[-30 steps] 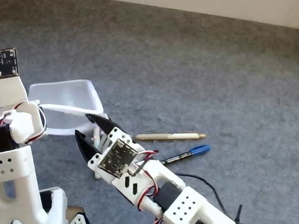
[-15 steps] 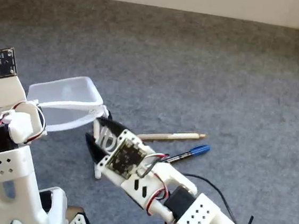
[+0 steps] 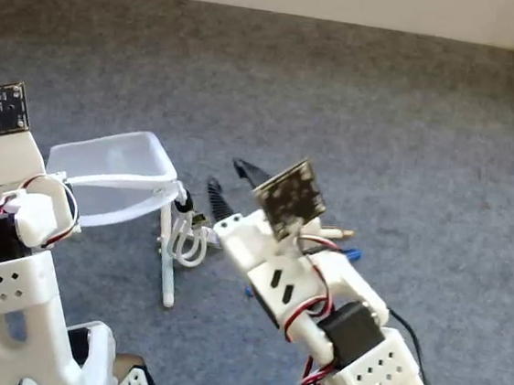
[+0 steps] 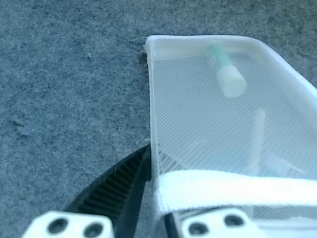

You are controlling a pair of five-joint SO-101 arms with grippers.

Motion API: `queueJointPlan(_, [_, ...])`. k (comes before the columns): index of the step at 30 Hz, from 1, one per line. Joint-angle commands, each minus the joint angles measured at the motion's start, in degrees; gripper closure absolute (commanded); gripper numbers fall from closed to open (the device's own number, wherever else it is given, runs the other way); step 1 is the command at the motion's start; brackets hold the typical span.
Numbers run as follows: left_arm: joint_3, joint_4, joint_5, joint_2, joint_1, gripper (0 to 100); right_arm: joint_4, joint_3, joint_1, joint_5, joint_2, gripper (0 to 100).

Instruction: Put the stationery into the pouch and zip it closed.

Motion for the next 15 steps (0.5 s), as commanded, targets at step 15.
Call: queueJointPlan(15, [-0.3, -1.0, 0.2, 0.0, 0.6, 99, 13.8, -0.5, 22.1, -16.4, -1.2, 86.3])
